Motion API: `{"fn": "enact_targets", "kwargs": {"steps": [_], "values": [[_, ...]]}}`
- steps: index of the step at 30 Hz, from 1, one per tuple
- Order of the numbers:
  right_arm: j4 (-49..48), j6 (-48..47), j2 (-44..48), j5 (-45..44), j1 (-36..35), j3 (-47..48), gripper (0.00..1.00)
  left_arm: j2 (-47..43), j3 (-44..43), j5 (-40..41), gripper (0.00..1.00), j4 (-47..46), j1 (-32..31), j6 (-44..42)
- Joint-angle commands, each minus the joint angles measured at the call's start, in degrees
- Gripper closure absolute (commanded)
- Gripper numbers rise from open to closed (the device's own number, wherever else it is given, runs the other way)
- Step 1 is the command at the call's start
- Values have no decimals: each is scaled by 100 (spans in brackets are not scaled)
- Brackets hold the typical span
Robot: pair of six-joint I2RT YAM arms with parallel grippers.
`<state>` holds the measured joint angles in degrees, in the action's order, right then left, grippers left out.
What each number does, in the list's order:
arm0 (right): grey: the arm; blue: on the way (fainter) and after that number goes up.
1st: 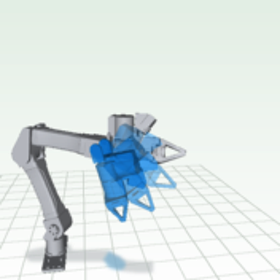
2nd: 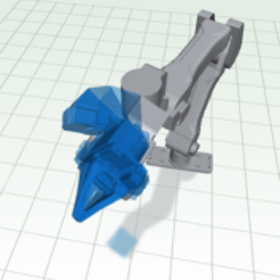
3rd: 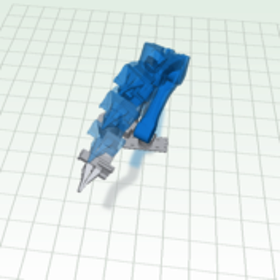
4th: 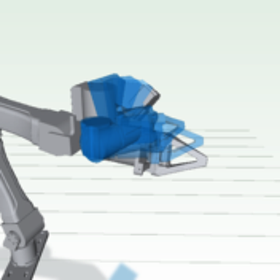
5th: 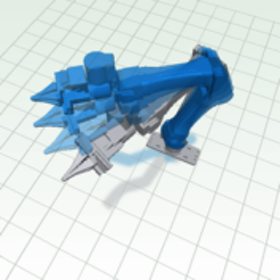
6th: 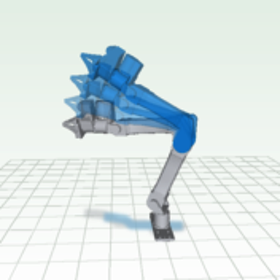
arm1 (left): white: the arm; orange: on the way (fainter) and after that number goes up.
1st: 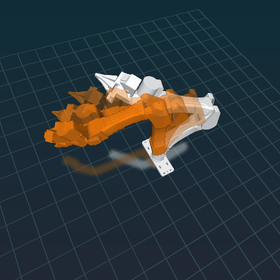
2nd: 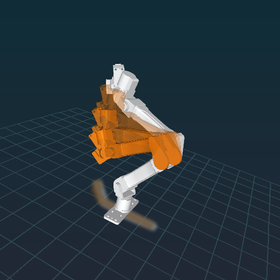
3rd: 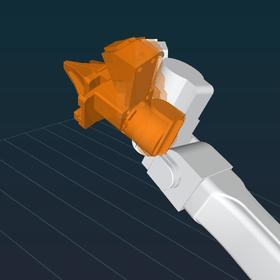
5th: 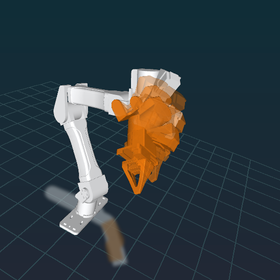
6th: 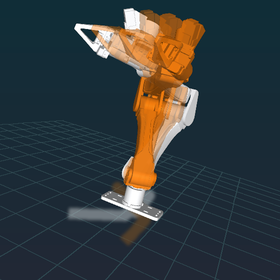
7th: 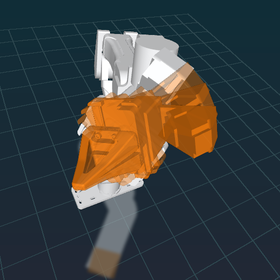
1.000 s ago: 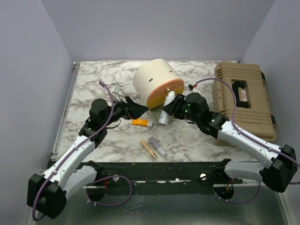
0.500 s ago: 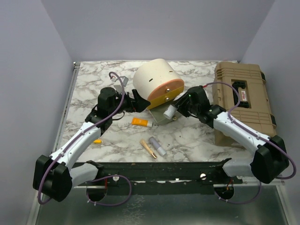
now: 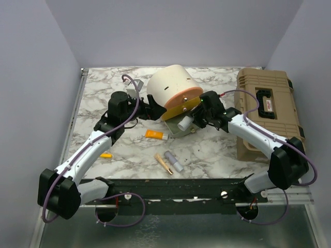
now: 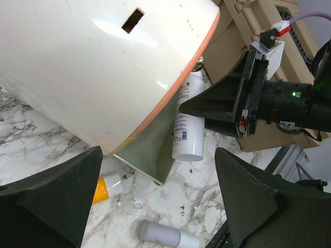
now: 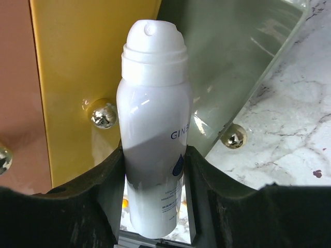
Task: Organize the makeup
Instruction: Place the makeup in the drawer.
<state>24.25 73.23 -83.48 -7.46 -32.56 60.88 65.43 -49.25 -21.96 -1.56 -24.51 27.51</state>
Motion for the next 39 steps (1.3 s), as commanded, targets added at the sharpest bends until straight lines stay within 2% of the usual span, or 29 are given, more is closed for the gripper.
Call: {"fn": "enact_targets", "kwargs": {"steps": [1, 14, 21, 26, 31, 39], "values": [[90, -3, -32, -263, 30, 183, 65, 242, -301, 82, 9, 68, -23, -261], [31, -463, -570, -72, 53, 536, 61, 1323, -1604, 331, 9, 47, -36, -1214], [78, -655, -774, 69, 56, 639, 60, 2131, -2599, -435, 10, 114, -37, -1063], [59, -688, -780, 126, 67, 635, 60, 2407, -2670, -862, 17, 309, -42, -883], [18, -644, -804, 201, 72, 640, 59, 2415, -2640, -1304, 17, 286, -54, -1042], [143, -688, -815, 141, 75, 750, 56, 2175, -2546, -1044, 20, 372, -69, -1070]]}}
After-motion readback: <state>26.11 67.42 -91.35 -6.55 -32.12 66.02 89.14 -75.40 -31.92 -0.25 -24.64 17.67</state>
